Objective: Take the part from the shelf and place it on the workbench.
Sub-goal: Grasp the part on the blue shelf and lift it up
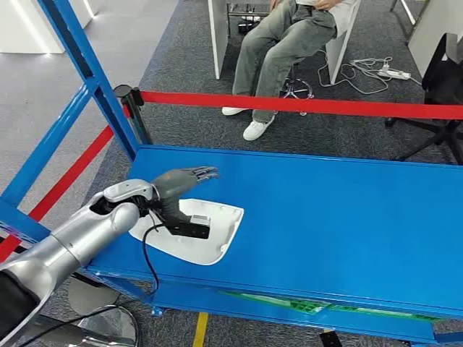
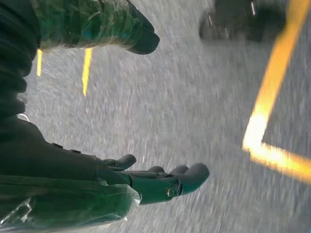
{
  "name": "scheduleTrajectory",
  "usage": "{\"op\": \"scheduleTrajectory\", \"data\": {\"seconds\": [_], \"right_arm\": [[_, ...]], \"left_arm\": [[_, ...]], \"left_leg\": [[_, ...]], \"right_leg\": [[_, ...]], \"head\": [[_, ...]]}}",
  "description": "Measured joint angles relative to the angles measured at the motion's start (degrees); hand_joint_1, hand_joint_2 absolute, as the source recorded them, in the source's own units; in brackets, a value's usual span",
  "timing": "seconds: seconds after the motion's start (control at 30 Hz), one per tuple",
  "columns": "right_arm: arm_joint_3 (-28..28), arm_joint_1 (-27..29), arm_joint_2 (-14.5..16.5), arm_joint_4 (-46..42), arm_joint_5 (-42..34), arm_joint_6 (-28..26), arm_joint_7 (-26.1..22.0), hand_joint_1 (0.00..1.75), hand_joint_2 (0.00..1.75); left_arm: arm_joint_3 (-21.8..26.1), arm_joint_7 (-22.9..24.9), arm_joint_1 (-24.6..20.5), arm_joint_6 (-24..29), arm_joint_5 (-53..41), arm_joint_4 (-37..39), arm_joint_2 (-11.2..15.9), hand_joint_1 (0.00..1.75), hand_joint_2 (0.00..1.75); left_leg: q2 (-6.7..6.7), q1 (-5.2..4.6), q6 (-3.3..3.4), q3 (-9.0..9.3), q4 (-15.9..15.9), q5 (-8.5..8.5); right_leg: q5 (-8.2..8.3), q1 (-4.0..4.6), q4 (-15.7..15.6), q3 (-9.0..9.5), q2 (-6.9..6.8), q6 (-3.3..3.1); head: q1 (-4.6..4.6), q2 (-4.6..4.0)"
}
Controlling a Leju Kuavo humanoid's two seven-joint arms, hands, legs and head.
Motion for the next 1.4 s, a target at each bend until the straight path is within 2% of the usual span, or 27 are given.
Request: {"op": "scheduleTrajectory", "data": {"seconds": [0.1,0.17,0.23,0.27,0.3,0.33,0.37,0.43,0.47,0.6,0.67,0.73,0.77,0.8,0.83,0.9,0.93,1.0,1.03,1.1,1.13,1.17,1.23,1.27,1.3,1.33,1.4], "right_arm": [[0.0,0.0,0.1,0.0,0.1,0.0,-0.1,0.00,1.75],[0.0,-0.1,0.2,0.0,0.1,-0.1,-0.1,0.00,1.75],[0.0,0.0,0.2,0.0,0.2,-0.1,-0.2,0.00,1.75],[0.0,0.1,0.1,0.0,0.2,-0.1,-0.2,0.00,1.75],[0.0,0.1,0.1,0.0,0.2,-0.1,-0.2,0.00,1.75],[0.0,0.1,0.1,0.0,0.2,-0.1,-0.2,0.00,1.75],[0.0,0.1,0.1,0.0,0.2,-0.1,-0.3,0.00,1.75],[0.0,-0.1,0.2,0.0,0.2,-0.2,-0.3,0.00,1.75],[0.0,-0.1,0.2,0.0,0.2,-0.2,-0.4,0.00,1.75],[-0.2,0.0,0.2,0.0,0.2,-0.2,-0.5,0.00,1.75],[-0.2,-0.1,0.2,0.0,0.2,-0.2,-0.5,0.00,1.75],[-0.3,-0.1,0.2,0.0,0.2,-0.2,-0.5,0.00,1.75],[-0.3,0.0,0.2,0.0,0.2,-0.2,-0.5,0.00,1.75],[-0.4,0.0,0.2,0.0,0.2,-0.2,-0.5,0.00,1.75],[-0.4,0.0,0.2,0.0,0.2,-0.2,-0.5,0.00,1.75],[-0.5,-0.1,0.2,0.0,0.2,-0.2,-0.5,0.00,1.75],[-0.5,-0.1,0.2,0.0,0.3,-0.2,-0.5,0.00,1.75],[-0.5,-0.1,0.3,0.0,0.3,0.0,-0.6,0.00,1.75],[-0.5,-0.1,0.3,0.0,0.4,0.0,-0.6,0.00,1.75],[-0.5,0.0,0.3,0.0,0.6,0.0,-0.7,0.00,1.75],[-0.6,0.0,0.3,0.0,0.7,-0.1,-0.7,0.00,1.75],[-0.6,0.0,0.3,0.0,0.8,-0.1,-0.7,0.00,1.75],[-0.6,0.0,0.3,0.0,1.0,-0.2,-0.7,0.00,1.75],[-0.7,0.0,0.3,0.0,1.0,-0.2,-0.7,0.00,1.75],[-0.7,0.1,0.3,0.0,1.0,-0.3,-0.7,0.00,1.75],[-0.7,0.1,0.3,0.0,1.0,-0.4,-0.7,0.00,1.75],[-0.8,0.0,0.3,0.0,1.0,-0.5,-0.7,0.00,1.75]], "left_arm": [[1.3,-0.3,1.7,0.9,0.0,0.5,-0.9,0.00,1.75],[2.6,-0.4,3.2,1.4,0.0,1.0,-1.7,0.00,1.75],[3.7,-0.3,4.5,1.9,-0.2,1.7,-2.4,0.00,1.75],[4.2,-0.1,5.3,2.4,-0.4,2.0,-2.8,0.00,1.75],[4.9,0.3,6.1,3.2,-0.7,2.3,-3.3,0.00,1.75],[5.7,0.9,6.9,4.3,-1.2,2.6,-4.0,0.00,1.75],[6.7,1.4,7.6,5.5,-1.6,2.8,-4.6,0.00,1.75],[8.5,2.3,8.6,7.3,-2.3,3.3,-5.8,0.00,1.75],[9.2,2.6,8.9,7.9,-2.5,3.6,-6.2,0.00,1.75],[11.9,3.3,9.9,9.7,-3.5,4.4,-7.9,0.00,1.75],[13.0,3.5,10.2,10.0,-3.9,4.8,-8.5,0.00,1.75],[13.9,3.5,10.6,10.1,-4.1,5.1,-9.1,0.00,1.75],[14.1,3.6,10.8,10.1,-4.1,5.2,-9.3,0.00,1.75],[14.4,3.6,11.0,10.1,-4.1,5.4,-9.5,0.00,1.75],[14.6,3.6,11.1,10.2,-4.2,5.5,-9.6,0.00,1.75],[15.2,3.6,11.1,10.2,-4.5,5.6,-9.9,0.00,1.75],[15.6,3.6,11.0,10.2,-4.8,5.7,-10.0,0.00,1.75],[16.5,3.7,10.9,10.1,-5.7,5.7,-10.2,0.00,1.75],[17.0,3.7,10.9,9.9,-6.3,5.8,-10.4,0.10,1.75],[18.2,3.6,10.9,9.5,-7.5,5.8,-10.7,0.82,1.75],[18.9,3.6,10.8,9.3,-8.0,5.8,-10.8,1.21,1.75],[19.5,3.5,10.8,9.0,-8.5,5.9,-11.0,1.50,1.75],[20.6,3.3,10.9,8.7,-9.1,5.9,-11.2,1.62,1.75],[21.0,3.1,11.1,8.6,-9.3,5.9,-11.3,1.67,1.75],[21.4,3.1,11.2,8.5,-9.4,5.9,-11.3,1.72,1.75],[21.6,3.0,11.3,8.5,-9.5,6.0,-11.3,1.75,1.75],[22.1,3.0,11.4,8.4,-9.7,6.0,-11.4,1.75,1.75]], "left_leg": [[0.09,0.50,-0.28,0.57,-1.3,0.35],[0.18,0.83,-0.46,0.92,-1.9,0.56],[0.18,0.86,-0.39,0.92,-1.9,0.52],[0.17,0.86,-0.39,0.94,-1.9,0.48],[0.13,0.88,-0.42,0.97,-1.9,0.44],[0.08,0.92,-0.50,1.06,-1.9,0.37],[0.02,0.94,-0.67,1.15,-1.8,0.25],[-0.09,0.66,-1.17,1.05,-1.3,-0.04],[-0.13,0.50,-1.42,0.90,-1.1,-0.09],[-0.12,0.55,-2.21,0.43,0.0,-0.83],[-0.06,0.78,-2.81,-1.52,4.6,-3.78],[-0.04,0.98,-3.21,-5.08,12.4,-7.47],[-0.03,1.04,-3.25,-6.40,15.2,-8.25],[-0.04,1.08,-3.19,-6.94,16.3,-8.00],[-0.04,1.09,-3.01,-6.38,15.0,-6.61],[-0.04,0.95,-2.31,-2.90,7.7,-2.45],[-0.04,0.82,-1.93,-1.11,4.0,-1.04],[-0.04,0.57,-1.44,0.72,0.0,-0.37],[-0.06,0.49,-1.35,0.83,-0.4,-0.53],[-0.05,0.73,-1.08,1.10,-1.1,-0.31],[-0.03,0.88,-0.89,1.29,-1.5,-0.13],[0.00,1.04,-0.73,1.46,-1.8,0.02],[0.02,1.02,-0.55,1.49,-1.8,0.03],[0.02,0.98,-0.52,1.50,-1.8,0.01],[0.01,0.95,-0.51,1.51,-1.8,-0.01],[-0.01,0.94,-0.52,1.54,-1.8,-0.02],[-0.07,0.95,-0.72,1.66,-1.7,-0.16]], "right_leg": [[-0.83,0.15,0.8,-0.48,-0.12,0.62],[-3.57,0.07,5.5,-2.83,-0.20,1.12],[-6.47,-0.08,12.4,-6.27,-0.23,1.52],[-6.71,-0.11,14.3,-7.30,-0.24,1.68],[-5.92,-0.14,14.3,-7.41,-0.25,1.79],[-4.19,-0.18,12.0,-6.44,-0.28,1.86],[-2.07,-0.26,8.4,-4.71,-0.33,1.94],[0.24,-0.36,2.0,-1.32,-0.34,1.80],[0.45,-0.39,0.4,-0.50,-0.30,1.56],[0.38,-0.42,-0.1,-0.16,-0.19,0.07],[0.44,-0.56,-0.2,-0.08,-0.21,-0.49],[0.41,-0.55,-0.2,-0.09,-0.22,-0.69],[0.40,-0.53,-0.2,-0.07,-0.21,-0.71],[0.39,-0.51,-0.2,-0.05,-0.20,-0.72],[0.38,-0.47,-0.2,0.01,-0.16,-0.72],[0.33,-0.41,-0.2,0.18,-0.09,-0.66],[0.29,-0.30,-0.2,0.18,-0.04,-0.54],[0.30,-0.18,-0.1,-0.03,-0.01,-0.13],[0.38,-0.14,-0.2,-0.10,-0.03,0.20],[0.14,-0.17,-0.2,-0.27,-0.14,0.83],[-0.55,-0.16,0.6,-0.67,-0.20,1.12],[-1.89,-0.16,2.8,-1.66,-0.24,1.33],[-5.50,-0.20,10.2,-5.10,-0.27,1.63],[-6.76,-0.22,13.8,-6.83,-0.27,1.75],[-6.99,-0.21,15.7,-7.79,-0.27,1.83],[-6.07,-0.21,15.3,-7.66,-0.28,1.85],[-2.07,-0.25,8.2,-4.33,-0.34,1.75]], "head": [[0.10,0.01],[0.22,0.01],[0.26,0.01],[0.25,0.01],[0.28,0.01],[0.28,0.01],[0.28,0.01],[0.29,0.01],[0.20,0.00],[-0.17,0.01],[-0.37,0.01],[-0.50,0.01],[-0.50,0.01],[-0.51,0.01],[-0.51,0.01],[-0.51,0.00],[-0.50,0.00],[-0.49,0.00],[-0.52,0.00],[-0.49,0.00],[-0.44,0.00],[-0.36,0.00],[-0.27,0.01],[-0.28,0.01],[-0.28,0.01],[-0.25,0.01],[-0.24,0.00]]}}
